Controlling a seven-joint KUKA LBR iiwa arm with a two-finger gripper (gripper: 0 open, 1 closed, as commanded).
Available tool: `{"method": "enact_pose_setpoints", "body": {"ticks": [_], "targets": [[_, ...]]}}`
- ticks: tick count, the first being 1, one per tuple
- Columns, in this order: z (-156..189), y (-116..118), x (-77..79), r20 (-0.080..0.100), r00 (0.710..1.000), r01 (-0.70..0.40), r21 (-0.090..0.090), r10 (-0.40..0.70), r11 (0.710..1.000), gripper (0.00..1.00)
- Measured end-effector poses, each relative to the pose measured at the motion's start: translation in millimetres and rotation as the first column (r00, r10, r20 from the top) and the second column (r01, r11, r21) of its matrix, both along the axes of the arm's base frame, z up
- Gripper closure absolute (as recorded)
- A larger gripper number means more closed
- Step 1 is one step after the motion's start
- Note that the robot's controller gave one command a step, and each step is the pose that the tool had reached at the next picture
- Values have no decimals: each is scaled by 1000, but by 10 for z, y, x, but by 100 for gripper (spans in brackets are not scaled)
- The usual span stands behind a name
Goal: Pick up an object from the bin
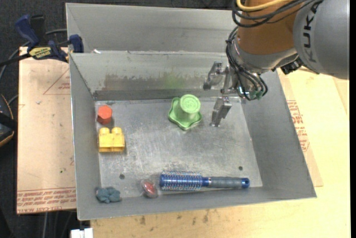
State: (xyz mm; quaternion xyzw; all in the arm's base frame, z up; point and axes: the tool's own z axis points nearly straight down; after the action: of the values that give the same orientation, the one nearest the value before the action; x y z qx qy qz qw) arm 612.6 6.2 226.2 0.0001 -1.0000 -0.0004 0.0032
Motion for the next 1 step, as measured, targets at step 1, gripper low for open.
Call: {"method": "enact_pose_setpoints", "body": {"ticks": [1], "targets": [[-868,228,-82,8,1000,-15,1,15,1000,0]]}}
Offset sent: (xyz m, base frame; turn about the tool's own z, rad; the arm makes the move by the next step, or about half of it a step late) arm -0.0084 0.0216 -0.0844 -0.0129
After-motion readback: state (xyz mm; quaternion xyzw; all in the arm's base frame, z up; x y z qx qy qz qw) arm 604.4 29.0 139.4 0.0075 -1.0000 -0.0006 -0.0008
